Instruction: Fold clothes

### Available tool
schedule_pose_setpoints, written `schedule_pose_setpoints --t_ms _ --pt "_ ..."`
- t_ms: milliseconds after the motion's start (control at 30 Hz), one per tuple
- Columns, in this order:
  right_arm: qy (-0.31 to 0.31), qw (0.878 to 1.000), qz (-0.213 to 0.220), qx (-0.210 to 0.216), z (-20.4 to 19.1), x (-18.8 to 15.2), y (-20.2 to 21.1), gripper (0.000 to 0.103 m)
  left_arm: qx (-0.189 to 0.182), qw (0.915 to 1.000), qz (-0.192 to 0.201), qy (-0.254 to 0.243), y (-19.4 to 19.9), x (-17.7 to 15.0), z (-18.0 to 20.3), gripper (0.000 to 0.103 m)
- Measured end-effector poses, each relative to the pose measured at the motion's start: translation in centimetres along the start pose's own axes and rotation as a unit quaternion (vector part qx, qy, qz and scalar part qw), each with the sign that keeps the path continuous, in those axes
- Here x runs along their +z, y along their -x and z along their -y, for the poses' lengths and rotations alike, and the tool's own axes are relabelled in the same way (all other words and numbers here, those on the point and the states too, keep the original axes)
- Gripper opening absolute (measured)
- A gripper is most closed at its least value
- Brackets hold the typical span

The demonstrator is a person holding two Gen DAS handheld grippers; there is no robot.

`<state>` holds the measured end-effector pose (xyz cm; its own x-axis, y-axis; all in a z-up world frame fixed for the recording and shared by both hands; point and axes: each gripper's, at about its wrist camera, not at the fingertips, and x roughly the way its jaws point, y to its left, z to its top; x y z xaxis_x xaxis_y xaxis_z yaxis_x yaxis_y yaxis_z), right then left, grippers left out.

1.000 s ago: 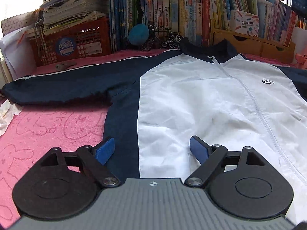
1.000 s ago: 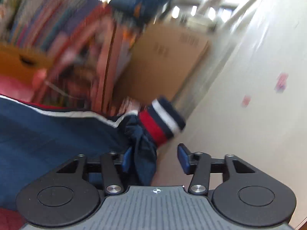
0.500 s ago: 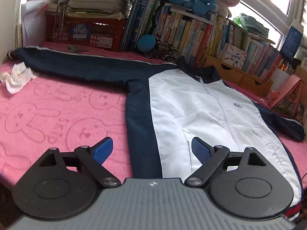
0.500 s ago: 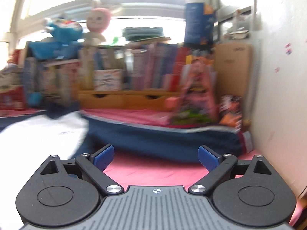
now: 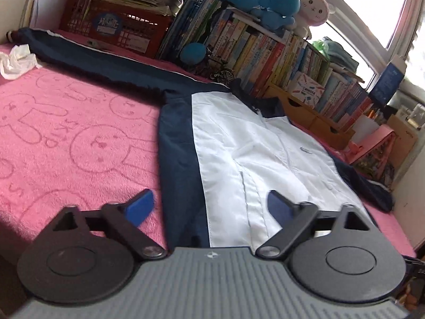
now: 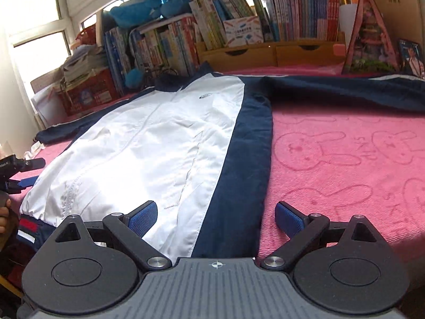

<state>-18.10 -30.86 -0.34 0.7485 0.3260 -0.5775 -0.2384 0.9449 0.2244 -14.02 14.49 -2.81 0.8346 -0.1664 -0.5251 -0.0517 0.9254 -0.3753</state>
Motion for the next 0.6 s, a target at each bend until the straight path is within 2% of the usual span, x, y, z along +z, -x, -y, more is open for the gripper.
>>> schedule_pose_setpoints --t_ms 33,67,100,167,267,333,400,433,500,600 --pt "0.0 1.0 0.005 -0.005 -0.2 0.1 -0.3 0.097 0.031 0.9994 -0.002 -0.019 -0.3 0.1 0.7 0.027" --pt "0.001 1.0 0.01 -0.009 -0.5 0.1 -0.7 0.097 0.046 0.9987 0.0 -0.024 -0.2 0.0 0.9 0.018" --pt "0.001 1.0 0.015 -0.014 -0.7 0.2 -1.0 0.095 0.032 0.9993 0.0 -0.016 0.0 0.0 0.7 0.009" --pt "-0.004 1.0 0.019 -0.006 -1.0 0.3 -1.2 0.093 0.031 0.9994 0.014 -0.011 1.0 0.2 0.4 0.007" --pt "-0.012 1.0 0.025 0.007 -1.4 0.4 -1.6 0.087 0.043 0.9978 0.048 -0.013 3.2 1.1 -0.1 0.006" --pt "-0.018 0.999 0.029 0.015 -1.7 0.5 -1.8 0.086 0.055 0.9957 0.074 -0.013 4.9 2.1 -0.5 0.006" --pt "-0.021 0.999 0.031 0.014 -1.8 0.4 -2.0 0.085 0.091 0.9914 0.08 -0.048 5.3 2.3 -0.4 0.009" --pt "-0.014 0.999 0.035 0.004 -1.9 0.2 -2.0 0.084 0.11 0.9883 0.082 -0.066 5.5 2.3 -0.3 0.011" --pt "0.026 0.998 0.044 -0.033 -2.6 -0.4 -2.1 0.08 0.144 0.9811 0.068 -0.109 5.1 1.6 0.1 0.028" --pt "0.093 0.989 0.051 -0.107 -3.8 -1.2 -2.3 0.083 0.145 0.9785 0.051 -0.137 5.7 0.4 0.3 0.035"
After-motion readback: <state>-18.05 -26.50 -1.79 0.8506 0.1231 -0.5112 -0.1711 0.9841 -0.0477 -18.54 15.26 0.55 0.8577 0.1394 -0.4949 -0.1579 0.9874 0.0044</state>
